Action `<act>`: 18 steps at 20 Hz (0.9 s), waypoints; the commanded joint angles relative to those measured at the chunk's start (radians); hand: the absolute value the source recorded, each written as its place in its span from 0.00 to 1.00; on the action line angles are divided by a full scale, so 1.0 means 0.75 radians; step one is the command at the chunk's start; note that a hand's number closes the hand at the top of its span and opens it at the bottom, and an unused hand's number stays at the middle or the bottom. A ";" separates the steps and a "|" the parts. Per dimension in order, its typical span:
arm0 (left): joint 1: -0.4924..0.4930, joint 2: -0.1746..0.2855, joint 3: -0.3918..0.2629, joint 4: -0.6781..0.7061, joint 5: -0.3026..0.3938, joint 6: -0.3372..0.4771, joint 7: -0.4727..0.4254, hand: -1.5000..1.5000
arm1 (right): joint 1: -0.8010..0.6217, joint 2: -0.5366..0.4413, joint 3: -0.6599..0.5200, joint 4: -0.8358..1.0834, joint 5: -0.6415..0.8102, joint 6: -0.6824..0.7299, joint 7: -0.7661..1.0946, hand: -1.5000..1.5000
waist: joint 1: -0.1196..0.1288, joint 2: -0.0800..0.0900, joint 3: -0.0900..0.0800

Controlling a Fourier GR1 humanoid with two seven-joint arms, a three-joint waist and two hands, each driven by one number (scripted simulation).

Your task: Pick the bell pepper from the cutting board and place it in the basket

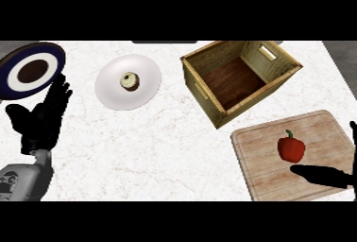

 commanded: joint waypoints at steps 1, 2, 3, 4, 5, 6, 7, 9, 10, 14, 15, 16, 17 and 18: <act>0.102 -0.024 0.004 -0.109 -0.021 -0.022 0.008 0.50 | -0.011 0.097 0.007 0.122 0.105 -0.090 -0.107 0.00 | 0.007 -0.001 0.000; -0.026 -0.012 0.037 -0.057 -0.023 -0.022 0.089 0.50 | -0.007 0.107 0.001 0.102 0.121 -0.084 -0.112 0.00 | 0.001 0.000 0.000; -0.052 -0.006 0.057 0.035 -0.029 -0.050 0.040 0.50 | -0.010 0.149 0.050 0.119 0.198 -0.111 -0.077 0.00 | 0.000 0.001 0.000; -0.032 -0.036 0.052 -0.018 -0.065 -0.026 0.062 0.50 | -0.024 0.141 0.028 0.075 0.185 -0.033 -0.066 0.00 | 0.001 0.000 0.000; 0.072 -0.060 0.018 -0.106 -0.070 -0.038 0.042 0.50 | 0.016 0.144 0.007 0.052 0.188 -0.052 -0.083 0.00 | 0.002 -0.001 0.000; 0.075 -0.041 0.063 -0.086 -0.064 -0.049 0.014 0.50 | 0.076 0.155 0.001 0.041 0.186 -0.079 -0.143 0.00 | 0.001 -0.001 0.000; -0.075 -0.080 0.041 0.020 -0.086 -0.028 0.057 0.50 | 0.035 0.139 0.000 -0.014 0.199 -0.010 -0.067 0.00 | -0.004 0.000 0.000; 0.022 -0.056 0.092 0.004 -0.074 -0.087 -0.028 0.50 | -0.020 0.213 0.028 0.109 0.235 -0.057 -0.123 0.00 | 0.002 0.000 0.000; 0.016 -0.118 0.035 -0.085 -0.132 0.004 0.064 0.50 | 0.057 0.194 -0.040 0.078 0.179 -0.075 -0.198 0.00 | 0.000 -0.001 0.000; 0.019 -0.068 0.120 -0.051 -0.093 -0.111 0.056 0.50 | -0.004 0.240 -0.061 0.199 0.222 -0.106 -0.271 0.00 | 0.002 0.000 0.000; -0.042 -0.084 0.109 0.019 -0.123 -0.102 0.023 0.50 | -0.099 0.222 -0.080 0.206 0.209 -0.032 -0.201 0.00 | 0.001 0.001 0.000; 0.019 -0.076 0.121 -0.091 -0.111 -0.107 0.080 0.50 | 0.043 0.297 0.003 0.143 0.302 -0.111 -0.219 0.00 | 0.001 -0.001 0.000; 0.018 -0.136 0.076 -0.001 -0.148 -0.084 -0.017 0.50 | -0.037 0.315 0.031 0.209 0.323 -0.097 -0.188 0.00 | 0.002 0.000 0.000; 0.051 -0.095 0.126 -0.063 -0.130 -0.114 0.031 0.50 | 0.014 0.275 -0.067 0.252 0.230 -0.106 -0.313 0.00 | 0.002 0.000 0.000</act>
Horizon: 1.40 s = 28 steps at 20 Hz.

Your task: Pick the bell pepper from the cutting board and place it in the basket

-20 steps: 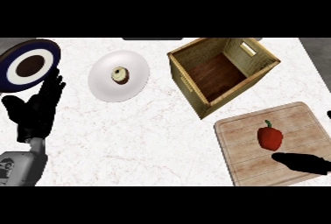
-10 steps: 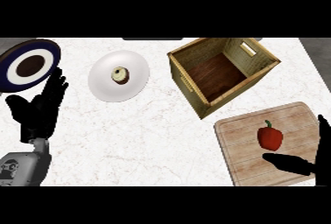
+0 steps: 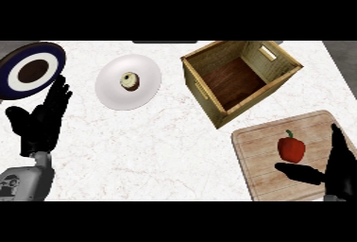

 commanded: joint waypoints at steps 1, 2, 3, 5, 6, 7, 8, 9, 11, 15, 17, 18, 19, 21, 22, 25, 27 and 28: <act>0.001 -0.021 0.011 -0.015 -0.030 -0.025 0.024 0.50 | -0.094 0.057 -0.014 0.137 0.051 -0.025 -0.034 0.00 | 0.002 0.000 0.000; 0.018 -0.075 -0.012 -0.041 -0.066 0.044 -0.004 0.50 | -0.062 0.018 -0.069 0.149 -0.007 -0.005 -0.083 0.00 | 0.001 0.000 0.000; -0.015 -0.040 0.009 -0.006 -0.055 -0.007 -0.004 0.50 | -0.113 0.089 0.009 0.101 0.099 0.004 0.069 0.00 | 0.001 0.000 0.000; -0.023 -0.032 0.047 0.015 -0.025 -0.052 -0.011 0.50 | -0.052 0.064 -0.013 0.058 0.086 0.054 0.047 0.00 | -0.001 0.000 0.000; -0.042 -0.064 0.006 0.001 -0.057 0.006 0.020 0.50 | 0.006 0.053 -0.068 0.235 0.040 -0.064 -0.114 0.00 | -0.001 0.001 0.001; -0.050 -0.028 0.041 -0.051 -0.042 -0.025 0.080 0.50 | -0.069 0.098 -0.003 0.122 0.143 0.003 0.065 0.00 | 0.001 0.000 0.000; 0.010 0.005 0.075 -0.078 -0.008 -0.080 0.069 0.50 | -0.089 0.079 -0.038 0.190 0.108 0.008 0.010 0.00 | 0.003 0.000 0.000; 0.072 -0.087 -0.004 -0.139 -0.078 -0.005 0.062 0.50 | -0.087 0.085 -0.034 0.149 0.125 0.024 0.038 0.00 | 0.003 -0.001 0.000; 0.056 -0.060 0.037 -0.119 -0.063 -0.047 0.053 0.50 | -0.088 0.055 -0.101 0.244 0.069 0.018 -0.061 0.00 | 0.002 0.000 0.000; -0.069 -0.069 0.087 0.118 -0.073 -0.059 -0.054 0.50 | -0.090 0.109 -0.060 0.273 0.130 -0.016 -0.056 0.00 | -0.002 0.001 0.000; -0.117 -0.062 0.094 0.114 -0.079 -0.060 -0.007 0.50 | -0.126 0.111 -0.090 0.354 0.084 -0.031 -0.127 0.00 | -0.002 0.001 0.000; -0.028 -0.081 0.077 -0.020 -0.081 -0.061 0.044 0.50 | -0.085 0.112 -0.083 0.294 0.090 -0.022 -0.139 0.00 | 0.000 0.000 0.000; -0.031 -0.083 0.091 0.016 -0.087 -0.061 0.003 0.50 | -0.135 0.092 -0.122 0.363 0.096 -0.024 -0.140 0.00 | 0.000 0.000 0.000; 0.045 -0.101 0.055 -0.085 -0.102 -0.049 0.035 0.50 | -0.130 0.023 -0.197 0.406 -0.003 0.018 -0.215 0.00 | 0.002 0.000 0.000; 0.000 -0.092 0.076 -0.057 -0.108 -0.067 0.018 0.50 | -0.183 0.071 -0.154 0.416 0.065 0.008 -0.160 0.00 | 0.001 0.000 0.000; -0.042 -0.067 0.131 0.042 -0.082 -0.095 -0.030 0.50 | -0.134 0.124 -0.108 0.380 0.099 -0.018 -0.135 0.00 | -0.001 0.000 0.000; -0.060 -0.121 0.057 -0.005 -0.143 -0.028 0.041 0.50 | -0.198 0.090 -0.173 0.557 0.056 -0.052 -0.229 0.00 | 0.001 0.001 0.000; -0.135 -0.050 0.128 0.007 -0.083 -0.077 0.112 0.50 | -0.209 0.089 -0.155 0.527 0.062 -0.011 -0.195 0.00 | 0.000 0.001 0.000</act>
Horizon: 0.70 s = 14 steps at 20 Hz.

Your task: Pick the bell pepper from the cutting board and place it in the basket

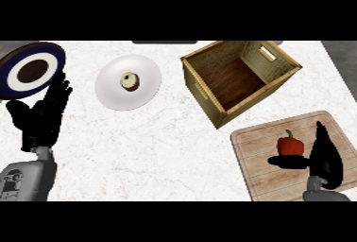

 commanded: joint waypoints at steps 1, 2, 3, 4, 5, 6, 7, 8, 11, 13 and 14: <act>0.098 0.021 0.026 -0.043 0.043 -0.080 -0.023 0.50 | 0.030 0.013 0.016 0.038 0.012 0.000 -0.031 0.00 | 0.004 0.004 0.006; 0.014 -0.055 -0.048 -0.021 -0.038 0.025 -0.001 0.50 | -0.004 -0.016 -0.037 0.199 -0.055 -0.013 -0.143 0.00 | 0.003 0.006 0.006; 0.035 0.003 0.011 0.020 0.014 -0.052 -0.062 0.50 | -0.022 0.004 0.025 0.080 -0.044 0.078 -0.058 0.00 | 0.003 0.005 0.006; 0.029 0.018 0.013 -0.039 0.012 -0.044 0.009 0.50 | 0.058 -0.013 0.012 0.067 -0.088 0.080 -0.144 1.00 | 0.001 0.004 0.006; 0.041 -0.021 -0.021 -0.065 -0.019 -0.005 0.013 0.50 | 0.008 0.034 0.057 0.133 -0.053 0.046 -0.155 1.00 | 0.006 0.005 0.006; 0.035 -0.018 -0.011 -0.017 -0.023 -0.007 -0.032 0.50 | -0.046 -0.023 0.044 0.141 -0.073 0.147 -0.121 1.00 | 0.007 0.006 0.006; 0.025 -0.042 -0.041 -0.066 -0.040 0.023 0.037 0.50 | 0.037 -0.022 0.126 0.038 -0.004 0.205 -0.061 1.00 | 0.003 0.003 0.006; 0.117 -0.036 -0.038 -0.149 -0.013 -0.012 0.020 0.50 | 0.000 -0.041 0.045 0.192 -0.053 0.114 -0.201 1.00 | 0.014 0.004 0.007; 0.052 0.011 0.036 0.046 0.021 -0.062 -0.092 0.50 | -0.013 0.016 0.038 0.125 -0.103 0.111 -0.174 1.00 | 0.002 0.006 0.006; 0.046 0.020 0.012 -0.098 0.022 -0.056 0.066 0.50 | -0.051 0.006 0.039 0.189 -0.086 0.102 -0.204 1.00 | 0.011 0.004 0.007; 0.037 -0.025 -0.017 -0.089 -0.019 -0.006 0.029 0.50 | 0.013 0.010 0.048 0.171 -0.069 0.077 -0.226 1.00 | 0.004 0.004 0.006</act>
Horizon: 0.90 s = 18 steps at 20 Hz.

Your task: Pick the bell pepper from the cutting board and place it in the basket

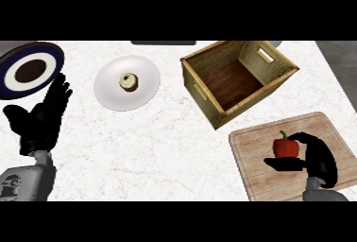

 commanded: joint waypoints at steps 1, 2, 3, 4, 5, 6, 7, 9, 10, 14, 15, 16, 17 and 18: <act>-0.011 -0.018 -0.006 0.027 -0.025 0.025 -0.004 0.50 | 0.018 0.062 0.044 0.010 0.006 -0.015 -0.010 1.00 | 0.003 0.019 0.030; 0.043 0.014 0.026 -0.010 0.005 -0.005 -0.004 0.50 | 0.120 0.066 0.043 0.034 -0.003 -0.065 -0.114 1.00 | 0.006 0.018 0.031; 0.014 0.003 0.007 -0.049 -0.005 0.010 0.044 0.50 | 0.031 0.061 0.027 0.071 -0.010 -0.038 -0.071 1.00 | 0.011 0.019 0.031; -0.055 -0.024 -0.004 0.064 -0.024 0.026 -0.016 0.50 | 0.035 0.081 0.024 0.158 -0.011 -0.094 -0.147 1.00 | 0.004 0.024 0.031; -0.062 -0.007 -0.002 0.021 -0.012 0.013 0.042 0.50 | 0.073 0.102 0.048 0.081 0.009 -0.094 -0.105 1.00 | 0.003 0.020 0.031; 0.012 -0.034 -0.024 -0.009 -0.032 0.026 -0.001 0.50 | 0.002 0.096 -0.008 0.066 -0.053 -0.078 -0.081 1.00 | 0.010 0.020 0.031; 0.003 -0.034 -0.026 0.012 -0.021 0.010 -0.013 0.50 | -0.050 0.224 0.177 0.090 0.047 -0.174 0.021 1.00 | 0.032 0.023 0.031; -0.044 -0.026 -0.043 0.025 0.006 -0.042 -0.017 0.50 | -0.210 0.227 0.342 0.105 0.006 -0.217 0.146 1.00 | 0.121 0.040 0.033; -0.067 -0.033 -0.053 0.041 -0.002 -0.039 -0.022 0.50 | -0.251 0.228 0.403 0.118 -0.001 -0.228 0.180 1.00 | 0.149 0.052 0.033; -0.111 -0.056 -0.116 0.020 -0.007 -0.071 -0.001 0.50 | -0.485 0.232 0.513 0.139 -0.033 -0.354 0.296 1.00 | 0.266 0.064 0.037; -0.128 -0.055 -0.115 0.030 -0.008 -0.071 0.006 0.50 | -0.542 0.232 0.536 0.143 -0.060 -0.417 0.326 1.00 | 0.266 0.064 0.038; -0.133 -0.061 -0.119 0.043 -0.011 -0.071 -0.013 0.50 | -0.575 0.233 0.576 0.154 -0.060 -0.493 0.336 1.00 | 0.266 0.066 0.036; -0.131 -0.069 -0.139 0.032 -0.020 -0.071 0.007 0.50 | -0.660 0.233 0.577 0.168 -0.047 -0.537 0.364 1.00 | 0.275 0.060 0.036; -0.144 -0.071 -0.131 0.043 -0.011 -0.071 0.004 0.50 | -0.676 0.233 0.620 0.173 -0.043 -0.624 0.370 1.00 | 0.274 0.061 0.035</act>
